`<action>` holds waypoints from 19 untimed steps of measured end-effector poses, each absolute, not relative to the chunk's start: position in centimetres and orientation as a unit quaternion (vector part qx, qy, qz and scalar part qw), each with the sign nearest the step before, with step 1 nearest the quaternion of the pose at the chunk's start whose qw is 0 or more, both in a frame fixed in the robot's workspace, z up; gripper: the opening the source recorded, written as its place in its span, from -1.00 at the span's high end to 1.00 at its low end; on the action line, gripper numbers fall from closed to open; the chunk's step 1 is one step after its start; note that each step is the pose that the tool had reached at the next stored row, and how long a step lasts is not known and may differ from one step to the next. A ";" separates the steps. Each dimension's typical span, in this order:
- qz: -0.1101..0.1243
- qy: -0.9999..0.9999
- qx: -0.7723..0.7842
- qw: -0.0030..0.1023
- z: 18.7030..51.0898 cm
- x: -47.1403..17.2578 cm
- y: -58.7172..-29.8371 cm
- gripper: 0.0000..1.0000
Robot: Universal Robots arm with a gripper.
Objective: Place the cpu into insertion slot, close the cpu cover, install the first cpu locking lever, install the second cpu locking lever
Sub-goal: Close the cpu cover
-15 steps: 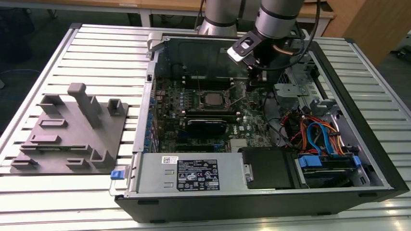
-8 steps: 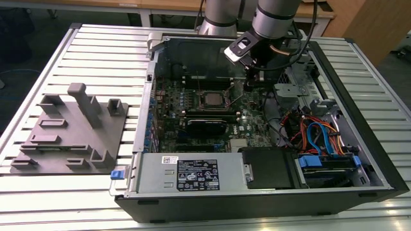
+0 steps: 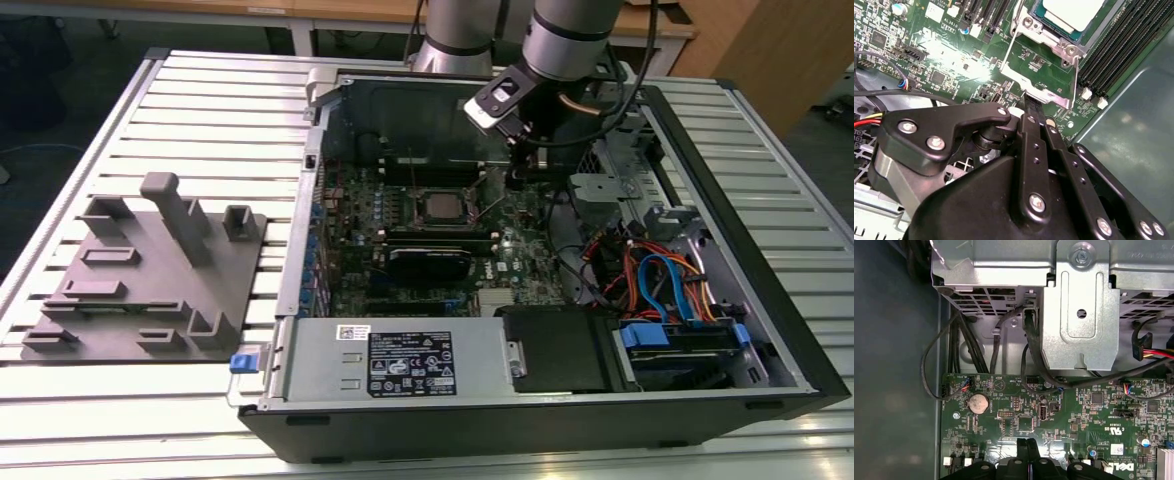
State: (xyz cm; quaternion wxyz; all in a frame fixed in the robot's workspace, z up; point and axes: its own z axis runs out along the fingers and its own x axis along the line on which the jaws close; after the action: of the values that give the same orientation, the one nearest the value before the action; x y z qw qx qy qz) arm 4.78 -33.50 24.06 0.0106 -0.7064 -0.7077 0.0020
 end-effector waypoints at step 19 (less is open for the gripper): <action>0.004 -0.708 -0.706 0.013 23.7 3.2 -33.5 0.80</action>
State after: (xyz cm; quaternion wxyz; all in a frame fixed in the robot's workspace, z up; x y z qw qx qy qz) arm 3.24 -33.50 23.67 0.0131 -0.7064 -0.7077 0.0044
